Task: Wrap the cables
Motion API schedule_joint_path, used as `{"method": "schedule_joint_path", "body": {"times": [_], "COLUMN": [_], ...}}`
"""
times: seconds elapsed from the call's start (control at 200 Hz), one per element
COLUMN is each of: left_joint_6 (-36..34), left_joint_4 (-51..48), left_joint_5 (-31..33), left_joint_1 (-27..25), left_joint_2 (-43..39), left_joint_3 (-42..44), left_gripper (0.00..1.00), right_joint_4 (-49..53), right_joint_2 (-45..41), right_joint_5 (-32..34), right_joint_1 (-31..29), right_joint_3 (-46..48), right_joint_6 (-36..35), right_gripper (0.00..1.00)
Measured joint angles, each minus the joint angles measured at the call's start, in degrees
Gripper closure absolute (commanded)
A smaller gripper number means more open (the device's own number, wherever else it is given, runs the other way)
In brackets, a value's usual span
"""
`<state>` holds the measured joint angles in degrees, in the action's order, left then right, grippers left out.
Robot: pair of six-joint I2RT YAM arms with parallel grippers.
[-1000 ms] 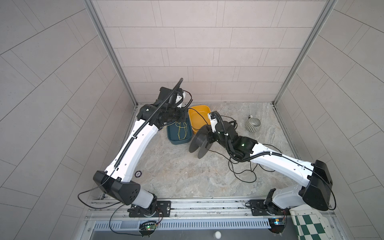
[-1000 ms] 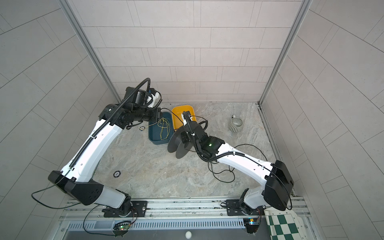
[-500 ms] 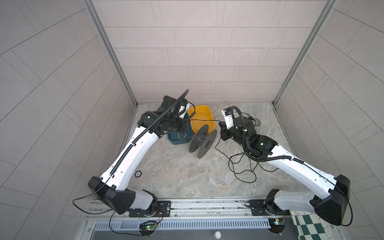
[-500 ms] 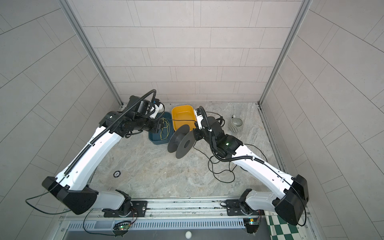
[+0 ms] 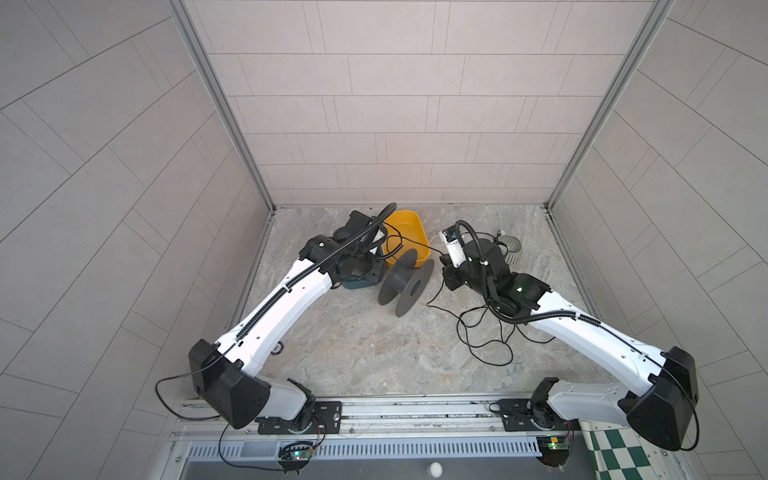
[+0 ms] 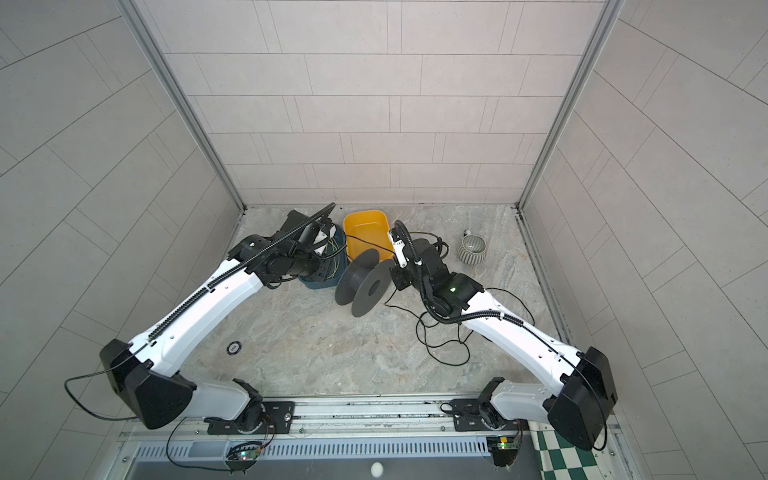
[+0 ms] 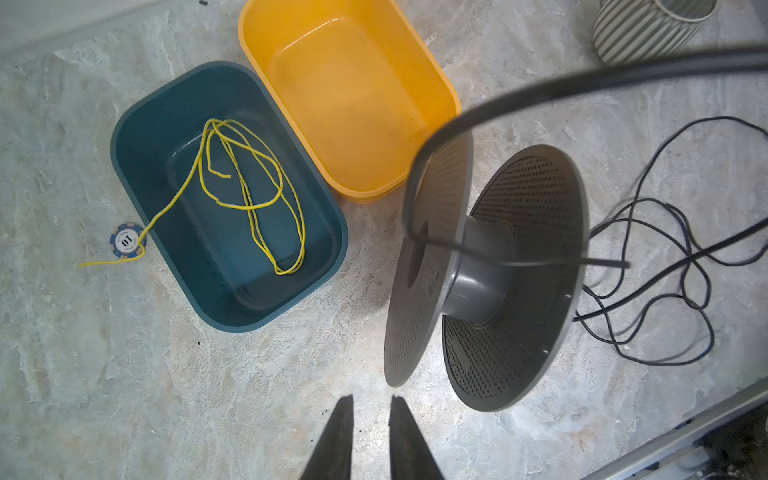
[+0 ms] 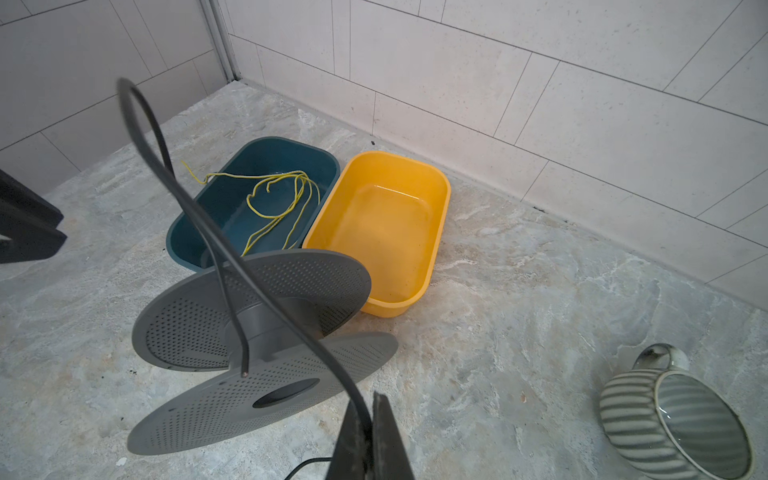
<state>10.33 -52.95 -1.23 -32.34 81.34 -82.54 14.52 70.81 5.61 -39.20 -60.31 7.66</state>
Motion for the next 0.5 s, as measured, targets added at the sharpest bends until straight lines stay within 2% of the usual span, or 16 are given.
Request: {"method": "schedule_joint_path", "body": {"times": [0.16, 0.26, 0.43, 0.5], "left_joint_6": [0.4, 0.5, -0.1, -0.3], "left_joint_4": [0.9, 1.0, 1.2, 1.3], "left_joint_5": [0.4, 1.2, 2.8, 2.7], "left_joint_1": [-0.1, -0.1, 0.0, 0.2], "left_joint_2": [1.2, 1.2, 0.1, -1.0], "left_joint_3": [0.9, 0.9, 0.9, 0.9], "left_gripper": [0.73, 0.64, 0.29, 0.25], "right_joint_4": [-0.7, -1.4, -3.5, -4.1], "right_joint_2": [0.0, -0.3, -2.0, -2.3], "right_joint_5": [-0.3, -1.3, -5.3, -7.0], "right_joint_1": [0.0, 0.0, 0.0, 0.0], "right_joint_3": [2.1, 3.2, 4.2, 3.9], "right_joint_6": [-0.2, -0.3, -2.2, -3.2], "right_gripper": [1.0, 1.0, 1.0, 1.0]}}
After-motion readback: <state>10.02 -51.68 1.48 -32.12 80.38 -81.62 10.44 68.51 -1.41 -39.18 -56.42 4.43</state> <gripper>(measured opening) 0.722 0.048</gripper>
